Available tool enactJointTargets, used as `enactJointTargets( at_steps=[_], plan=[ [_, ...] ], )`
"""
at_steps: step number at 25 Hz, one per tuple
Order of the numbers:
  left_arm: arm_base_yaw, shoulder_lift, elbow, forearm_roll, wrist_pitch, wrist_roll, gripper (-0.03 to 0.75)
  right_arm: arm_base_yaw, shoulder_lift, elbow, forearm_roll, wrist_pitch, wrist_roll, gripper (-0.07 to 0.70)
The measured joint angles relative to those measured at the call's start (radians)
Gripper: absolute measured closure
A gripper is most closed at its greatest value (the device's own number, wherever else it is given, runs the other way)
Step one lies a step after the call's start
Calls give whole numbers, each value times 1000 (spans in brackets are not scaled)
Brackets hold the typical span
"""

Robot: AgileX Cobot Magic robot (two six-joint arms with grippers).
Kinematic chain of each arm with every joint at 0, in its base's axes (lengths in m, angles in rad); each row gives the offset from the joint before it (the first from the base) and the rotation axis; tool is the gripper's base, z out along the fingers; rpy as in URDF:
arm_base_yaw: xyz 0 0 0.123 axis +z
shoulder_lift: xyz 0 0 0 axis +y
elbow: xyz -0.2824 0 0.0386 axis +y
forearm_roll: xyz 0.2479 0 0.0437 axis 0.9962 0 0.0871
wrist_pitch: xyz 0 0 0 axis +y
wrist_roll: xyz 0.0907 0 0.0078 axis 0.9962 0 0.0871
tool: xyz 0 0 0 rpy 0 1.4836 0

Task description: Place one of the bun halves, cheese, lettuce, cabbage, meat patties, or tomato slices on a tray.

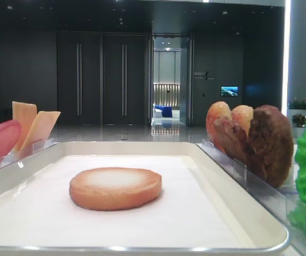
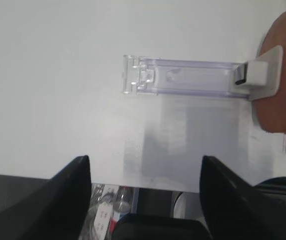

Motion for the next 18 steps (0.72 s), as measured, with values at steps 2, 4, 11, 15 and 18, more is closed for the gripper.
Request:
enactJointTargets(
  at_steps=[2, 4, 11, 15, 18],
  plan=[
    [0, -70, 5, -22, -9, 23, 199, 0, 0, 0, 0, 0, 0, 202],
    [0, -131, 5, -51, -11, 58, 199, 0, 0, 0, 0, 0, 0, 202],
    [0, -381, 5, -107, -11, 150, 199, 0, 0, 0, 0, 0, 0, 202],
    [0, -526, 5, -143, -10, 204, 199, 0, 0, 0, 0, 0, 0, 202],
    [0, -596, 6, -156, -7, 231, 199, 0, 0, 0, 0, 0, 0, 202]
  ],
)
